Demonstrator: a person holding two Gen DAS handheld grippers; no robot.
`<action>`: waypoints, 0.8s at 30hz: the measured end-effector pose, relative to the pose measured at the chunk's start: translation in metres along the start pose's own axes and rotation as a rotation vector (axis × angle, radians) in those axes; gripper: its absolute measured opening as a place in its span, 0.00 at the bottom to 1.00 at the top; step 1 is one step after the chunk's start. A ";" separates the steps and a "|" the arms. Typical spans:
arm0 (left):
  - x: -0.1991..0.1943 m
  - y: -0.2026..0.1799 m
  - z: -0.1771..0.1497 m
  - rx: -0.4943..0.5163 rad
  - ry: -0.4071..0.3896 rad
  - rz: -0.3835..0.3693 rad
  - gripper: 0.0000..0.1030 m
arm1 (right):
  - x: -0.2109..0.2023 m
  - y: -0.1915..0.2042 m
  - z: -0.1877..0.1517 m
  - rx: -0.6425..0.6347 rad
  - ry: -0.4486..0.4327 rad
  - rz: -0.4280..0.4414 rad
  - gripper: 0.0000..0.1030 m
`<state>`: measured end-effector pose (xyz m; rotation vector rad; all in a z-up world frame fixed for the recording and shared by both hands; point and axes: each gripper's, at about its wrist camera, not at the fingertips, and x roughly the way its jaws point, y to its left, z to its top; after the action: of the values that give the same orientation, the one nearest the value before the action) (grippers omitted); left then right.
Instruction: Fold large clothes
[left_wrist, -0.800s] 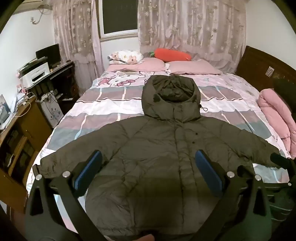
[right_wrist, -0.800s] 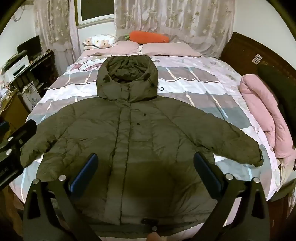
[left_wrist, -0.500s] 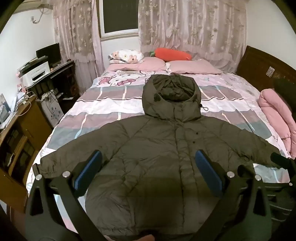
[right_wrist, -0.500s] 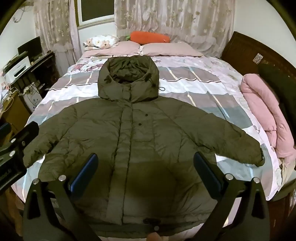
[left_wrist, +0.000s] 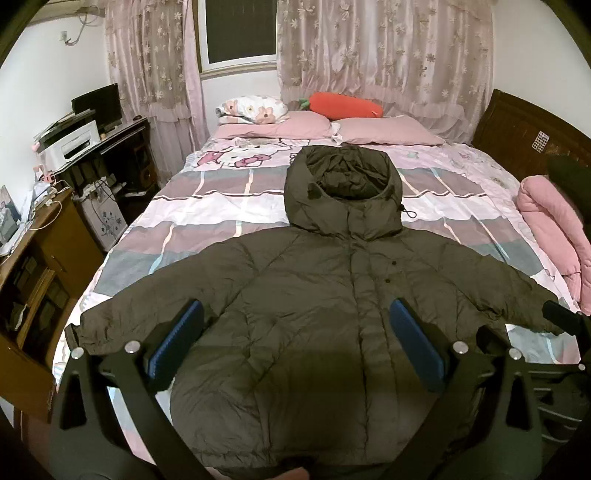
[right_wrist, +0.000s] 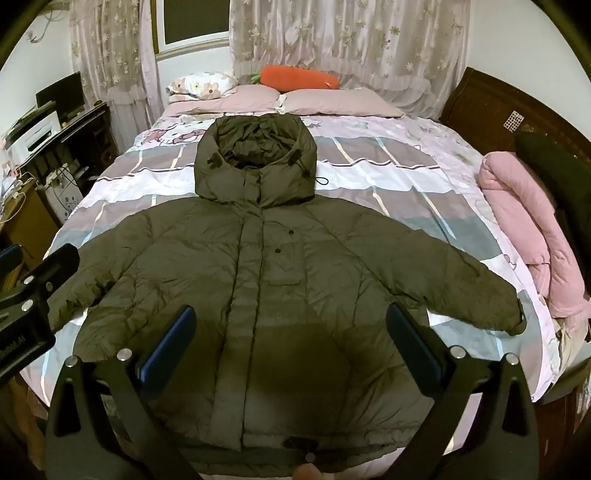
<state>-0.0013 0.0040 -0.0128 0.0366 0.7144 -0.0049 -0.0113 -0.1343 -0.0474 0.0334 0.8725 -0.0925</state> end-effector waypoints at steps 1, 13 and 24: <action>0.000 0.000 0.001 0.000 0.001 -0.001 0.98 | 0.000 0.000 0.000 -0.001 0.000 -0.001 0.99; 0.005 0.005 -0.003 -0.001 0.007 0.002 0.98 | 0.001 0.001 -0.001 -0.002 -0.001 -0.001 0.99; 0.005 0.005 -0.003 -0.001 0.010 0.002 0.98 | 0.002 0.001 -0.001 -0.001 0.001 0.000 0.99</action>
<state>0.0010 0.0089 -0.0180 0.0359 0.7243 -0.0024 -0.0113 -0.1338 -0.0496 0.0327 0.8732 -0.0920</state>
